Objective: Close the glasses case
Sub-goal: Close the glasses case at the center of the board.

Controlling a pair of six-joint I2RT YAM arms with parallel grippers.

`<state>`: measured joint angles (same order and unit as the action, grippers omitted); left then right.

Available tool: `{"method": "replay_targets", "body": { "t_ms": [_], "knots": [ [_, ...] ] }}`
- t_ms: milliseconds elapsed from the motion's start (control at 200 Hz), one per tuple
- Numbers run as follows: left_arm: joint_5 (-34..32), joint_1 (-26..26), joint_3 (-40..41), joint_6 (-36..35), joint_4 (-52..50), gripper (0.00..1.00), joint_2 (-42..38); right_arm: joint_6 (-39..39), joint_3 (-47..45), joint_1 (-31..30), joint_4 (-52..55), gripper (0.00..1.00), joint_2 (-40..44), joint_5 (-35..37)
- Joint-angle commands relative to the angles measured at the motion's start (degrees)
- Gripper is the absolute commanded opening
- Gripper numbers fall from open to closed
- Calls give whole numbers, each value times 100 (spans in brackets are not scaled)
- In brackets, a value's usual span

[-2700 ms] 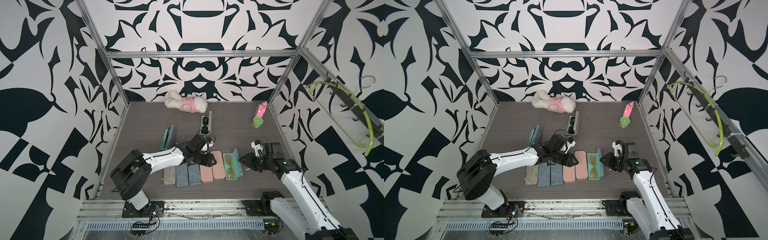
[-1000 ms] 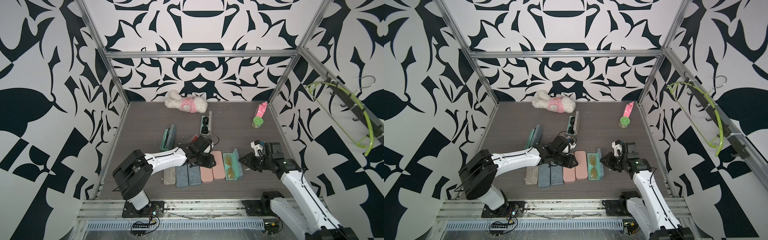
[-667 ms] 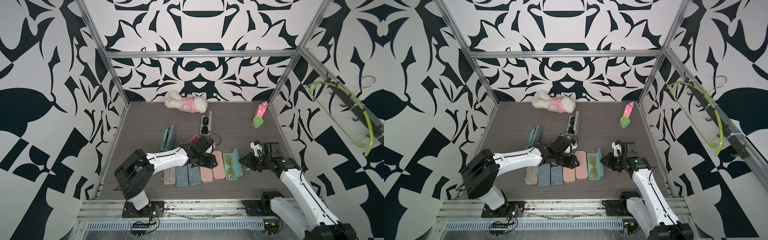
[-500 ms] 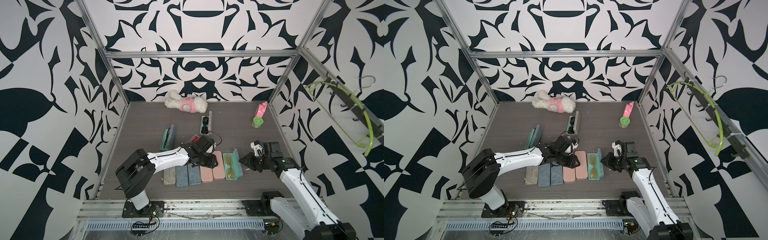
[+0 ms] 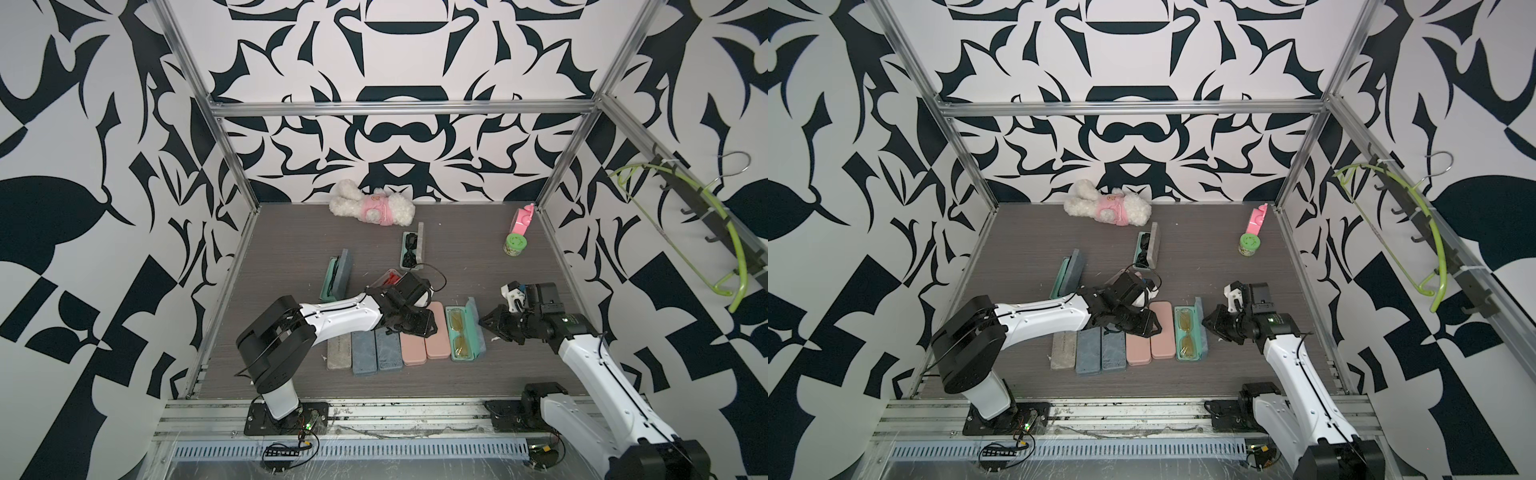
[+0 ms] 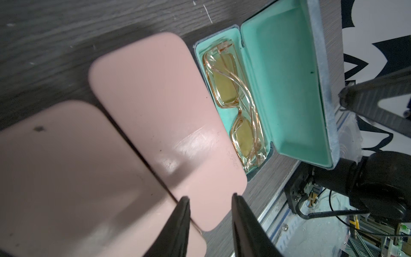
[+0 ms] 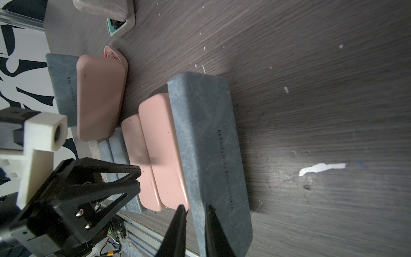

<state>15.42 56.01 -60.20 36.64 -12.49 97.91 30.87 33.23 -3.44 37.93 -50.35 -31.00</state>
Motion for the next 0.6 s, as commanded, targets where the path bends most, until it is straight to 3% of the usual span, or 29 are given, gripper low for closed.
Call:
{"method": "replay_targets", "body": {
  "t_ms": [0,595],
  "knots": [
    [-4,32,-132,-8,-131,36,62,-81,-1,10,-14,19,-10,8],
    [11,59,-176,6,-147,34,110,-99,3,-32,-32,19,-88,9]
  ]
}}
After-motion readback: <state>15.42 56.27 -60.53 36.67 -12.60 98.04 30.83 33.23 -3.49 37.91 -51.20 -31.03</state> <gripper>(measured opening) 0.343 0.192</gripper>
